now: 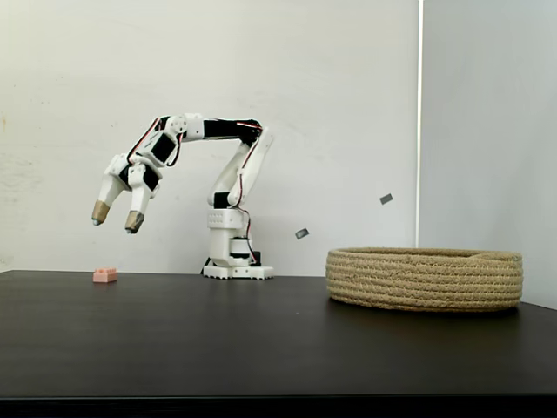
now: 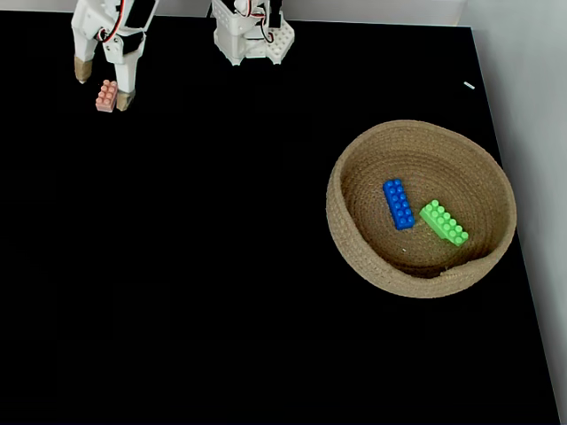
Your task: Place the lego blocks in the tray
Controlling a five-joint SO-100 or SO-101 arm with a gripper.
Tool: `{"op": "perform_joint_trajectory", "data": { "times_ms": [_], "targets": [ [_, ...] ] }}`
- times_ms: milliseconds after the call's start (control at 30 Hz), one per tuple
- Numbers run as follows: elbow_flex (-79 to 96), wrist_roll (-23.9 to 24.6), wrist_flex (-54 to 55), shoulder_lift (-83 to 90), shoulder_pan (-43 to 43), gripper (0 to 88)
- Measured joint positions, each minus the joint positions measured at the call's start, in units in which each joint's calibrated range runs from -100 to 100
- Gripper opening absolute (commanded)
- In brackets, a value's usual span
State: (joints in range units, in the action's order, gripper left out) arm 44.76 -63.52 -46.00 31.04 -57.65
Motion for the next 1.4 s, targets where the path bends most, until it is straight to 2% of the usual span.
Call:
{"op": "perform_joint_trajectory", "data": {
  "times_ms": [133, 367, 533, 767, 967, 1033, 1133, 1333, 1400],
  "targets": [
    [0.0, -3.6, 1.0, -6.8, -4.2, 27.6],
    [-1.4, -9.2, 2.5, -16.6, -5.4, 27.9],
    [-1.5, -13.8, 2.5, -17.8, -6.5, 27.0],
    [-1.5, -17.1, 2.5, -19.4, -7.8, 25.8],
    [-3.4, -18.2, 3.8, -22.2, -9.1, 22.6],
    [-4.3, -18.4, 4.2, -23.5, -9.4, 19.2],
    [-5.4, -18.5, 4.9, -25.1, -9.4, 9.1],
    [-4.8, -16.8, 7.4, -26.3, -7.7, 0.2],
    [-3.4, -16.0, 9.6, -26.3, -6.5, 0.0]
  ]
}}
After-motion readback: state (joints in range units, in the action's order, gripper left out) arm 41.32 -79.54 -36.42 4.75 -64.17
